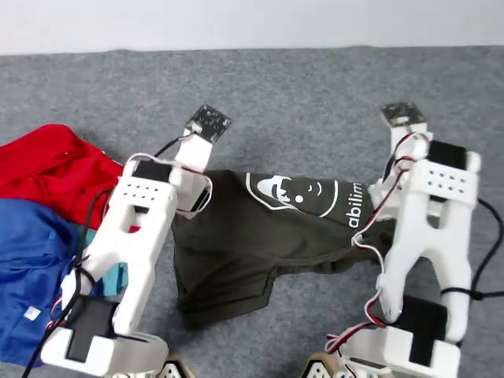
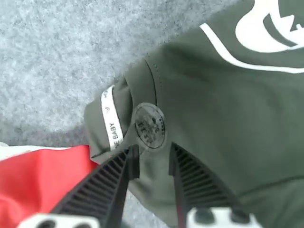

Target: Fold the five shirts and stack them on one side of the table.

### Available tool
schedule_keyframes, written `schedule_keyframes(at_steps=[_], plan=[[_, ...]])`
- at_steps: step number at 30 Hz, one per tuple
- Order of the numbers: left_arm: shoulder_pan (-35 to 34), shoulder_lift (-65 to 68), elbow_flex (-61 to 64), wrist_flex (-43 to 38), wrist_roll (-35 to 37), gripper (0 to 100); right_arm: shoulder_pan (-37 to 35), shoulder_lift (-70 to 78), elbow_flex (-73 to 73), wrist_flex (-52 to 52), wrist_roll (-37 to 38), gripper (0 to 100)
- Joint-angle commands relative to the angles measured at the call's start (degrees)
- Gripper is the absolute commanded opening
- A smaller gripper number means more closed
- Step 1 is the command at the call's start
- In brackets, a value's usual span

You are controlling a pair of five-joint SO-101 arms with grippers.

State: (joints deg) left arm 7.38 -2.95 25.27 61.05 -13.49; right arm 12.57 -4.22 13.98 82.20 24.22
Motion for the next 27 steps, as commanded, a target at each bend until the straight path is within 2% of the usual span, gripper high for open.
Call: schedule_keyframes(at_steps=[1, 10, 15, 27], plan=[[0.0, 0.1, -4.6, 4.2, 0.4, 11, -0.7, 2.6, 2.6, -4.4, -1.1, 29.6], [0.0, -0.1, -6.7, 8.5, 0.4, 10, 0.1, 12.2, -1.8, -11.5, -1.1, 29.6], [0.0, 0.4, -6.7, 8.5, 0.1, 6, 0.1, 17.6, -7.7, -14.5, -1.1, 29.6], [0.1, 0.4, -6.7, 8.5, 0.3, 5, 0.2, 34.4, -23.4, -14.9, -1.1, 29.5]])
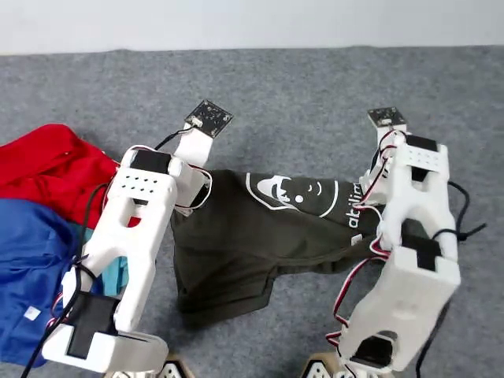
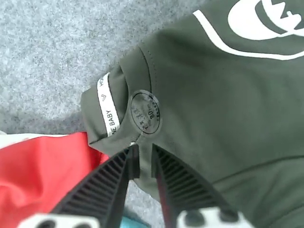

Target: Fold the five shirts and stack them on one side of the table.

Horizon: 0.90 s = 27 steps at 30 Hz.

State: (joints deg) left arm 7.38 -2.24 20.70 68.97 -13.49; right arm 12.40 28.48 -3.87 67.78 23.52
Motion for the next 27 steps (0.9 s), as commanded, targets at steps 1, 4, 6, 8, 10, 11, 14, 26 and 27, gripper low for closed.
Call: schedule_keyframes(at_steps=[1, 4, 6, 8, 10, 11, 14, 26, 27], plan=[[0.1, -0.4, -2.2, 0.6, 0.3, 5, 0.4, 3.2, -6.9, -0.4, -0.4, 29.4], [0.1, -0.4, -2.2, 0.6, 0.3, 5, 0.3, 6.7, -10.8, 0.0, -0.2, 21.0], [0.1, -0.4, -2.2, 0.6, 0.3, 5, 0.3, 8.3, -13.2, 0.0, -0.2, 10.4], [0.1, -0.5, -2.2, 0.6, 0.3, 5, 0.3, 8.8, -15.1, 0.0, -0.1, 1.8], [0.1, -0.6, -2.2, 0.6, 0.4, 5, 0.4, 8.8, -16.6, -0.1, 0.0, 1.5], [0.1, -0.7, -2.2, 0.6, 0.4, 5, 0.4, 8.8, -17.5, -0.1, 0.0, 1.7], [0.1, -0.8, -2.2, 0.6, 0.4, 5, 0.4, 8.9, -21.3, -0.5, 0.0, 0.9], [0.1, -0.9, -2.2, 3.3, 0.2, 5, 0.0, 10.7, -30.9, -2.3, 0.1, 0.9], [0.2, -0.9, -2.2, 3.3, 0.2, 5, 0.0, 11.6, -31.2, -2.9, 0.1, 0.9]])
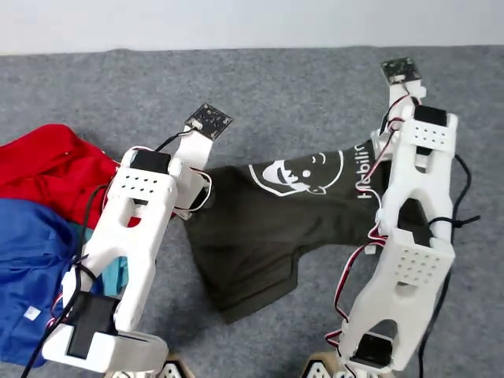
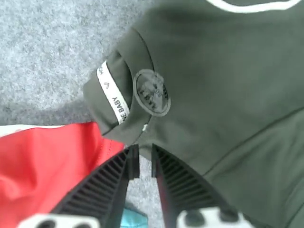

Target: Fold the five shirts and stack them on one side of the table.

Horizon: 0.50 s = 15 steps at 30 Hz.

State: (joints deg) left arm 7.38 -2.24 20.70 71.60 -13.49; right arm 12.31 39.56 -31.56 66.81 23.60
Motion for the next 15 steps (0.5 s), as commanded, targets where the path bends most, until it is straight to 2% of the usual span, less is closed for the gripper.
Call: schedule_keyframes(at_steps=[1, 6, 15], plan=[[0.3, -0.9, -2.2, 0.7, 0.2, 5, 0.0, 1.5, -3.6, -2.9, 0.4, 0.9], [0.4, -0.9, -2.2, 0.7, 0.3, 5, 0.2, 4.6, -3.6, -4.8, 4.0, 0.9], [0.3, -0.4, -3.8, 0.6, 0.4, 5, 0.5, 4.0, -3.6, -4.3, 4.0, 0.9]])
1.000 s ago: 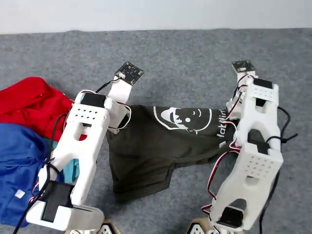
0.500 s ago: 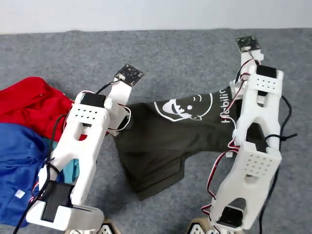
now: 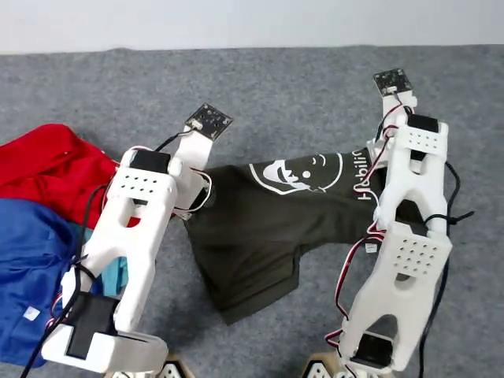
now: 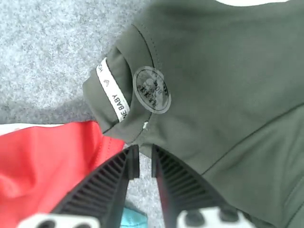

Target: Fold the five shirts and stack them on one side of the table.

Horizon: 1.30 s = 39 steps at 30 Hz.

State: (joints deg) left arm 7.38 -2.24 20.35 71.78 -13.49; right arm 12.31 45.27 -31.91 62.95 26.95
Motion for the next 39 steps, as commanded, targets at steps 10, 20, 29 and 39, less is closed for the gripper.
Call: schedule_keyframes(at_steps=[10, 20, 29, 39], plan=[[-4.3, 5.7, -10.2, -3.7, 6.2, 15, 0.1, -1.5, -3.3, 1.5, 0.7, 0.9], [-4.5, 25.9, -29.3, 8.0, 6.1, 15, 0.4, -1.5, -3.2, 1.5, 0.7, 0.9], [-5.5, 37.8, -45.3, 12.2, 6.2, 9, 0.4, -1.9, -3.3, 1.0, 0.8, 0.9], [-5.6, 41.8, -61.1, 15.6, 6.1, 3, 0.3, -2.1, -3.3, -3.1, 3.8, 0.9]])
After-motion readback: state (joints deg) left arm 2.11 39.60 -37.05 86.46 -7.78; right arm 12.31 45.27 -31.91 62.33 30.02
